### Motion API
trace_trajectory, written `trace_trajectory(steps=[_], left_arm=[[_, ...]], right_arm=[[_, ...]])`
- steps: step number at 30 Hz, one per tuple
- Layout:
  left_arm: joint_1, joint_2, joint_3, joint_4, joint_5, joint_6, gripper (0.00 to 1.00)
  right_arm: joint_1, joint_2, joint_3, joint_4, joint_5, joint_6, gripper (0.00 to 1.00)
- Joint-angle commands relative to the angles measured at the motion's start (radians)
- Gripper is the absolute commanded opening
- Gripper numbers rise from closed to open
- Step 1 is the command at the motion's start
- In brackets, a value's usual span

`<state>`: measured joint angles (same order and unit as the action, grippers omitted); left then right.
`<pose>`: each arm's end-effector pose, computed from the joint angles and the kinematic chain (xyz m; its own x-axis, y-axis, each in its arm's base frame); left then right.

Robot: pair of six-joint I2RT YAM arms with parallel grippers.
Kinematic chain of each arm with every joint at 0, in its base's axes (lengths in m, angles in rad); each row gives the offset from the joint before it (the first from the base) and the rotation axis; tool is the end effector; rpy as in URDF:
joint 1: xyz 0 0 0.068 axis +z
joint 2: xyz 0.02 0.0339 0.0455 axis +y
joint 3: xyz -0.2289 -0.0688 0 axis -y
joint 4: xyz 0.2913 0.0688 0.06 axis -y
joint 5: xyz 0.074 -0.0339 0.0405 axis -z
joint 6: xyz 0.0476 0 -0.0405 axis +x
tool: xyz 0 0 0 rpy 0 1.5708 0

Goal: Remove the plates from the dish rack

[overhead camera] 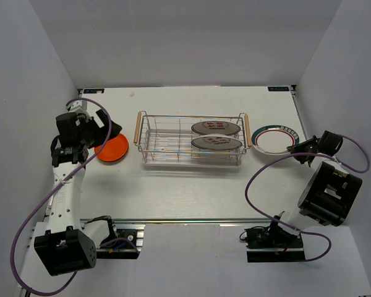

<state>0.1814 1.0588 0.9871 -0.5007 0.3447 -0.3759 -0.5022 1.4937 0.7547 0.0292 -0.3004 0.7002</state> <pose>0.3005 0.0388 0.2877 -0.5358 -0.4496 -0.7147 -0.0936 0.8729 -0.4788 0.3124 -0.1555 0.1120 -0.2673 0.8490 -0.4558 0.5692 0.5208 0.6362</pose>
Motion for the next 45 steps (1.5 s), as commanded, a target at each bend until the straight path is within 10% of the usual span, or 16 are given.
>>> trace_trajectory(steps=[1,7,14,16,30,45], left_arm=[[0.006,-0.011,-0.015,0.030,0.040,-0.006,0.98],[0.006,0.001,-0.019,0.042,0.080,-0.009,0.98],[0.006,-0.003,-0.024,0.042,0.077,-0.011,0.98],[0.006,-0.008,-0.022,0.042,0.076,-0.012,0.98],[0.006,-0.003,-0.007,0.044,0.105,-0.001,0.98],[0.006,0.009,0.027,0.021,0.073,0.005,0.98]], right_arm=[[-0.013,-0.003,0.002,0.074,-0.052,0.007,0.09],[-0.030,-0.009,-0.031,0.063,-0.049,0.005,0.45],[-0.041,-0.076,-0.003,-0.017,0.024,-0.031,0.62],[-0.039,-0.116,0.017,-0.058,0.052,-0.045,0.89],[0.010,-0.245,0.389,-0.307,-0.114,-0.251,0.89],[0.614,-0.133,0.955,-0.543,-0.114,-1.138,0.89]])
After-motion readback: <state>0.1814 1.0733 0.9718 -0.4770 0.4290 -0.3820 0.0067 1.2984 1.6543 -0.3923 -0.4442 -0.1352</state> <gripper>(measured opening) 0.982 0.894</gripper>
